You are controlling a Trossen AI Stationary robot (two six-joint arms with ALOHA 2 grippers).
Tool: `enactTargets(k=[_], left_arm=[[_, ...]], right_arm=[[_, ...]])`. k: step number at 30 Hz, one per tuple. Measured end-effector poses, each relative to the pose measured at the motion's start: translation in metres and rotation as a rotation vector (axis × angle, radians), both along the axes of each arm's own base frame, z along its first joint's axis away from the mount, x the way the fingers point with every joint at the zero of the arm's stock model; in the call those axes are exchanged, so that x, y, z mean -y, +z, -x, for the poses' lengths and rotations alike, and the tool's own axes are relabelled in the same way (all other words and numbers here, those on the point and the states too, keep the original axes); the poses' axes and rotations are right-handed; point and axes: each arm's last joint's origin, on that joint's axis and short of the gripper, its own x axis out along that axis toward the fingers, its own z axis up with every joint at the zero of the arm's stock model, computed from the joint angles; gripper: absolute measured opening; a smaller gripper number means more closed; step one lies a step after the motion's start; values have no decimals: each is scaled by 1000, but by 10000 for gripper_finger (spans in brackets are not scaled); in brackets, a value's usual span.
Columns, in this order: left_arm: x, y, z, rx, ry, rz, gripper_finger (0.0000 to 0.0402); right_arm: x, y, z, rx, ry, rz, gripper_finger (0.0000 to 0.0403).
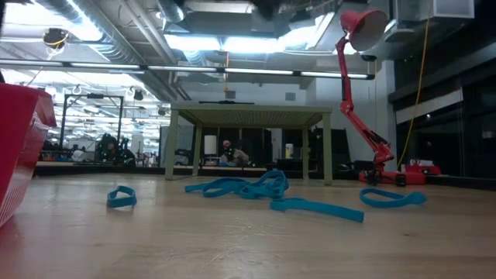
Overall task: Pick & Place Office Desk Supplies
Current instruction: Put the orange spring keychain into the orange bin
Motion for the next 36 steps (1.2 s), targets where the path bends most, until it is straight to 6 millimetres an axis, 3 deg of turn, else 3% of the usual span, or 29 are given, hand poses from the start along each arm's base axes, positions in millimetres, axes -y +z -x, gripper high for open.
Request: enactTargets(k=[7, 12, 17, 22, 28, 36], left_arm=[[23, -14, 86, 55, 249, 22, 169], [38, -34, 118, 64, 331, 39, 168], [48, -46, 125, 60, 346, 40, 168], [55, -55, 117, 61, 341, 16, 168], [58, -65, 109, 40, 333, -6, 168], [68, -78, 105, -19, 317, -12, 168]], right_arm=[[2, -2, -2, -56, -51, -54, 9], [4, -7, -10, -280, -172, -167, 9], [3, -3, -17, -528, -216, -347, 9], [0, 4, -33, -685, -200, -532, 9], [12, 3, -52, -911, -232, -560, 9], [21, 3, -67, -930, -192, -532, 14]])
